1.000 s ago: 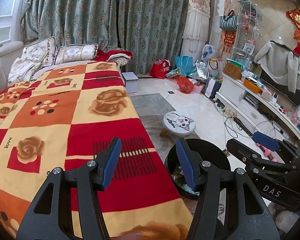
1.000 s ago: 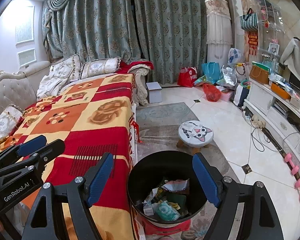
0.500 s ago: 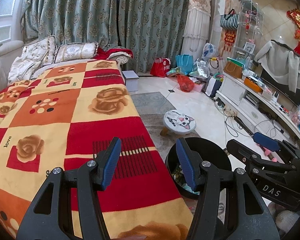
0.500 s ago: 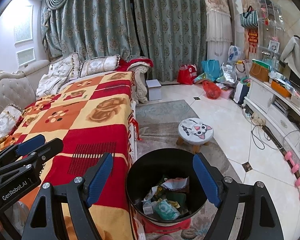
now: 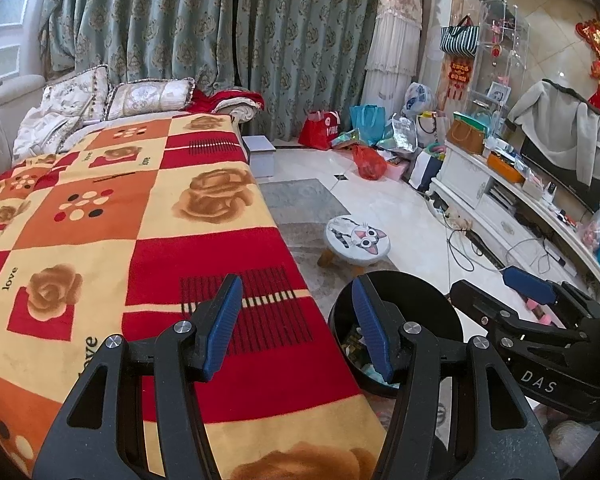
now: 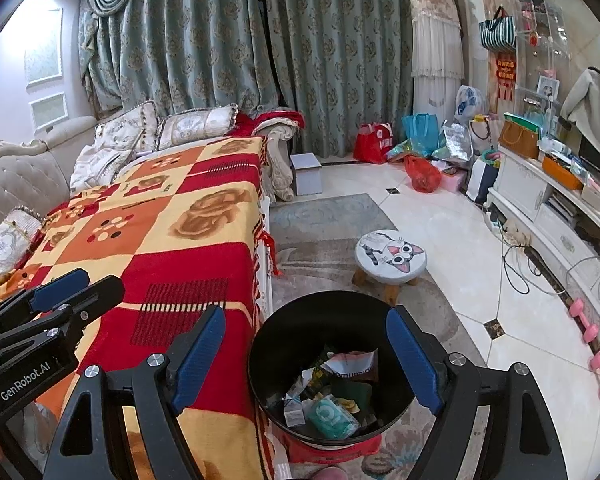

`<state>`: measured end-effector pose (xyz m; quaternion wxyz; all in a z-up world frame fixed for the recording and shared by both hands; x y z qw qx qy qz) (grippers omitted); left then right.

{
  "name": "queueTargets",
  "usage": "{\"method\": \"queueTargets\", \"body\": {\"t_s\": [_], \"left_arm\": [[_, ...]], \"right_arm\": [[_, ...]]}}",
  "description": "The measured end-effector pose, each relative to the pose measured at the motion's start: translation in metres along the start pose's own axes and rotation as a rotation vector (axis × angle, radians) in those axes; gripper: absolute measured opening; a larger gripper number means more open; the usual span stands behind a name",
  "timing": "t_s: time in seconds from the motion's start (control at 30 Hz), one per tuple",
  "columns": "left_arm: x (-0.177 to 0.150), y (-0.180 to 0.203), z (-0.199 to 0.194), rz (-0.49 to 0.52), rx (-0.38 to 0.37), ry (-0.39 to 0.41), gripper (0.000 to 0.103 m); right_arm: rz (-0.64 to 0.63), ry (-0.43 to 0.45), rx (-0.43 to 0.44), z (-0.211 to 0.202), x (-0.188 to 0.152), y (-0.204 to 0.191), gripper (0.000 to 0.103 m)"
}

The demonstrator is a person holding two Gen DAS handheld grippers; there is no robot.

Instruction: Collect trash

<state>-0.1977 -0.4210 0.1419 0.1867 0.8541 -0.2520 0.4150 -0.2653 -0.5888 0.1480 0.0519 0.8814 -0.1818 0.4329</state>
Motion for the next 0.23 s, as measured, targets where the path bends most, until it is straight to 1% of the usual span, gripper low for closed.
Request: {"method": "queueTargets", "body": {"t_s": [0.17, 0.23], "left_arm": [[-0.001, -0.01, 0.002, -0.031, -0.035, -0.01, 0.056], [-0.004, -0.015, 0.001, -0.035, -0.028, -0.014, 0.056]], "right_arm": [[-0.011, -0.014, 0.002, 0.005, 0.002, -0.005, 0.081], [-0.021, -0.02, 0.007, 0.006, 0.002, -0.009, 0.081]]}}
Point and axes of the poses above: each gripper's, at about its wrist camera, not at the fingertips, and z roughly the way its jaws point, y to its right, x to its top, the point moved 1 cm from there along z, roughly the way its jaws point, and after that the axes turned 1 degree about z, right-handed, at the moved point
